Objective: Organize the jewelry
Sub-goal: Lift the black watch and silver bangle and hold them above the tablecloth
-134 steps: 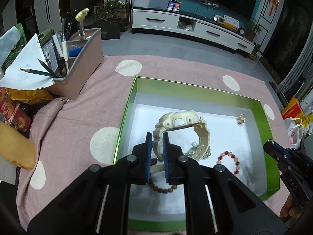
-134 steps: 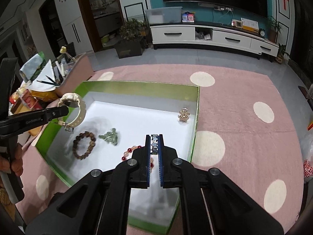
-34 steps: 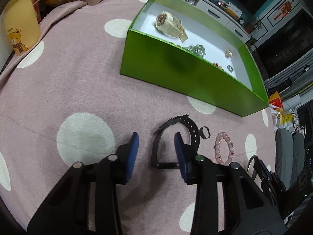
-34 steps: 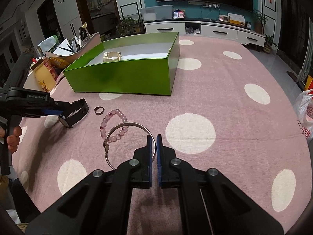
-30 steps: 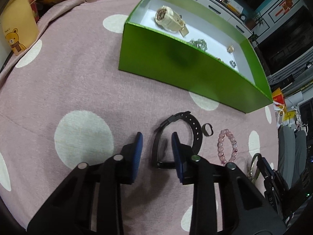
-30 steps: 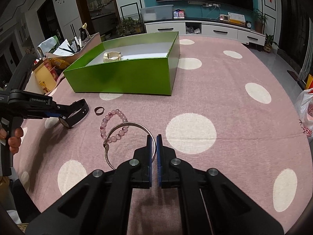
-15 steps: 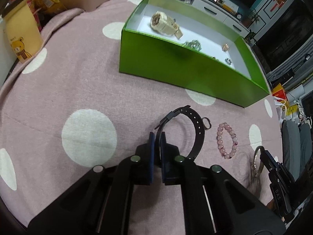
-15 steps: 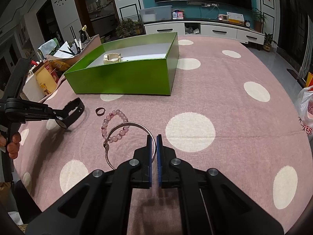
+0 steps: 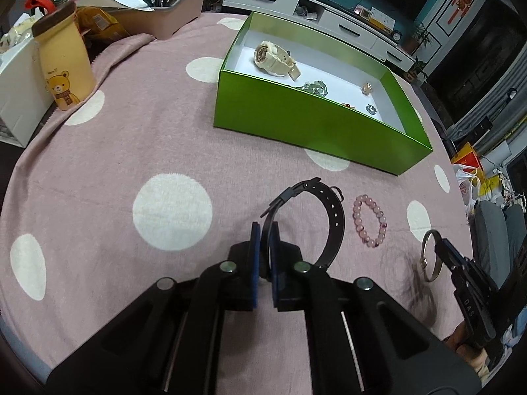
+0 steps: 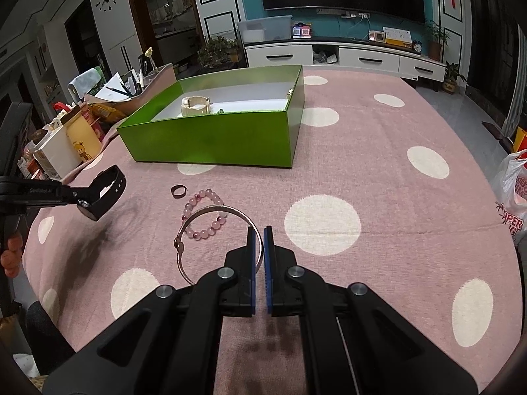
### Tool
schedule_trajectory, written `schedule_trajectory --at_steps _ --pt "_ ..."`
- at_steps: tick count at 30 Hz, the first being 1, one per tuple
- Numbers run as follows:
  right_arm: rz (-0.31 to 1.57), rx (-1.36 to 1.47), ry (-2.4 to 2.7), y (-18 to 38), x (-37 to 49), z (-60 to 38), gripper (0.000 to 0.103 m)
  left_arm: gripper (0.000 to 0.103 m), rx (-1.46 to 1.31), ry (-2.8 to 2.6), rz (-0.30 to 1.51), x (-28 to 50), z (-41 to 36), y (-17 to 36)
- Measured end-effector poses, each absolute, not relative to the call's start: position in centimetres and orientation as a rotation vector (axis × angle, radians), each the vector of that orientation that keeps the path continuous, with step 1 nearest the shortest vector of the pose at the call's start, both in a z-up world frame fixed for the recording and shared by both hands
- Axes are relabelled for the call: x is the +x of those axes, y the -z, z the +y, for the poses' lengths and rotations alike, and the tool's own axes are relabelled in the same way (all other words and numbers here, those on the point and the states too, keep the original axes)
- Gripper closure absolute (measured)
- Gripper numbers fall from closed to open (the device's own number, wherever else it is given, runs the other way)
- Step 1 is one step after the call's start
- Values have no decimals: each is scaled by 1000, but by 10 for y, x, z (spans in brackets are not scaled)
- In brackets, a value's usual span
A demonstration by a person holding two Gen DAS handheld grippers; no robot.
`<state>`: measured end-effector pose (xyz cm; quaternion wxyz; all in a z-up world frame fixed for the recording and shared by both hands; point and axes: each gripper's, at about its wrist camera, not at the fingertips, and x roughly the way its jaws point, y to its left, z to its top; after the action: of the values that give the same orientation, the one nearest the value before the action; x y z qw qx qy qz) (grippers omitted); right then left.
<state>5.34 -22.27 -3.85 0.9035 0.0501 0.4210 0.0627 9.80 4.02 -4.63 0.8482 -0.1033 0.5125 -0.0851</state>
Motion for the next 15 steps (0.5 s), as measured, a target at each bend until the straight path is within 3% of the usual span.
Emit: schedule_trajectory --at_steps 15 --pt "831 84 -122 21 45 -219 99 98 -160 173 1016 68 41 29"
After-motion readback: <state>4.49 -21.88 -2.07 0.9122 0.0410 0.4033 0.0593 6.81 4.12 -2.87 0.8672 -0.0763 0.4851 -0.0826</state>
